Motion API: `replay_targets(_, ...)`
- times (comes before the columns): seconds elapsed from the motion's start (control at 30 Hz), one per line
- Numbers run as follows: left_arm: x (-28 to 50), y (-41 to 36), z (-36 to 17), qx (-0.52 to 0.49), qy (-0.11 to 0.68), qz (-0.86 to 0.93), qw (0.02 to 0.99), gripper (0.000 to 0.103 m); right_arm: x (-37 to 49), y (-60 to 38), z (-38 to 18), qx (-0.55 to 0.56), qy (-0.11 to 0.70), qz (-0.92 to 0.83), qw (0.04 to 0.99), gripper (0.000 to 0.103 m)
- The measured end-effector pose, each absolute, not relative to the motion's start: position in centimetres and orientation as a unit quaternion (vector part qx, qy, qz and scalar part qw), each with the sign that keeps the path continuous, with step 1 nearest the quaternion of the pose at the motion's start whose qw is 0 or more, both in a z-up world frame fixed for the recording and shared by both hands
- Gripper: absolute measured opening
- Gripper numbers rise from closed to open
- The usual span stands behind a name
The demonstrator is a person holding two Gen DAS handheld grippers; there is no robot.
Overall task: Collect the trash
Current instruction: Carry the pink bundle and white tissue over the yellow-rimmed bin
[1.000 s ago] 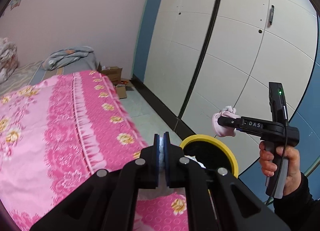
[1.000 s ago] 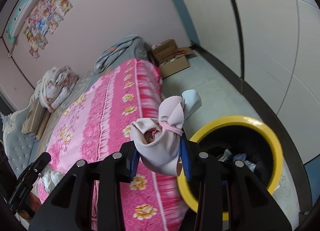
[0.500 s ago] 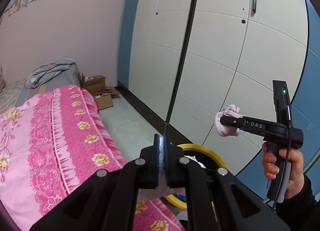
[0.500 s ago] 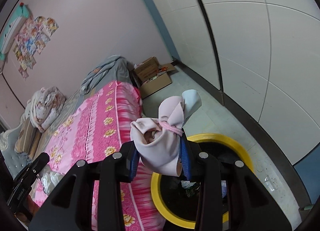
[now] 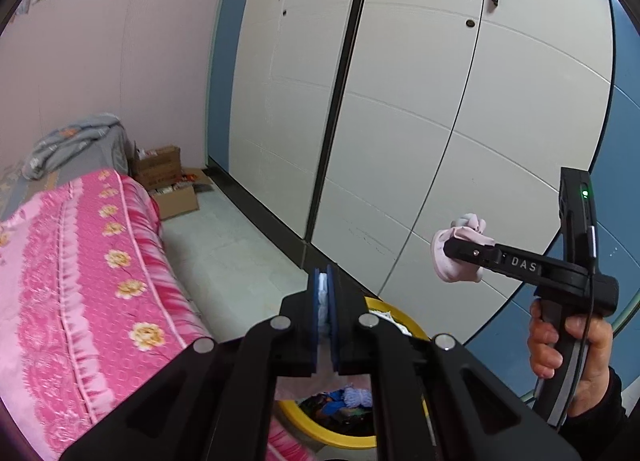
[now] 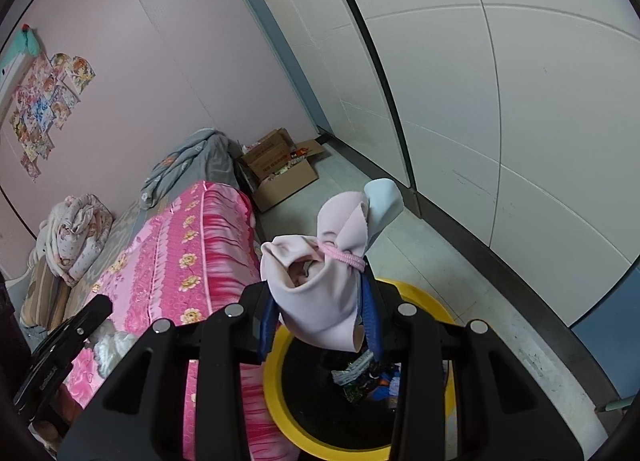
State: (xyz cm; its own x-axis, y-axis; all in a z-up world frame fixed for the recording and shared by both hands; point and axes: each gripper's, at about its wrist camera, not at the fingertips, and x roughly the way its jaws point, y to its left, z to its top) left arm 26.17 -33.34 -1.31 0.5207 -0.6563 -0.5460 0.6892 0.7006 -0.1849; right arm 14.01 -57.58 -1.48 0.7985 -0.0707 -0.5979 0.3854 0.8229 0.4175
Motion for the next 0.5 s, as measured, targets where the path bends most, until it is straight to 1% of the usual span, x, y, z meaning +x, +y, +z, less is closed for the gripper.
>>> replay_targets(0.3,27.7,-36.8,-7.3,0.032,0.354,-0.387,0.851,0.004,14.1,-58.7,-6.3,0.284,0.325,-0.132,0.892,0.034)
replay_targets(0.5,28.5,-38.8,-11.6,0.039,0.398,-0.378,0.835,0.004,15.3,-58.9,-10.7,0.296,0.364,-0.133,0.873,0.034)
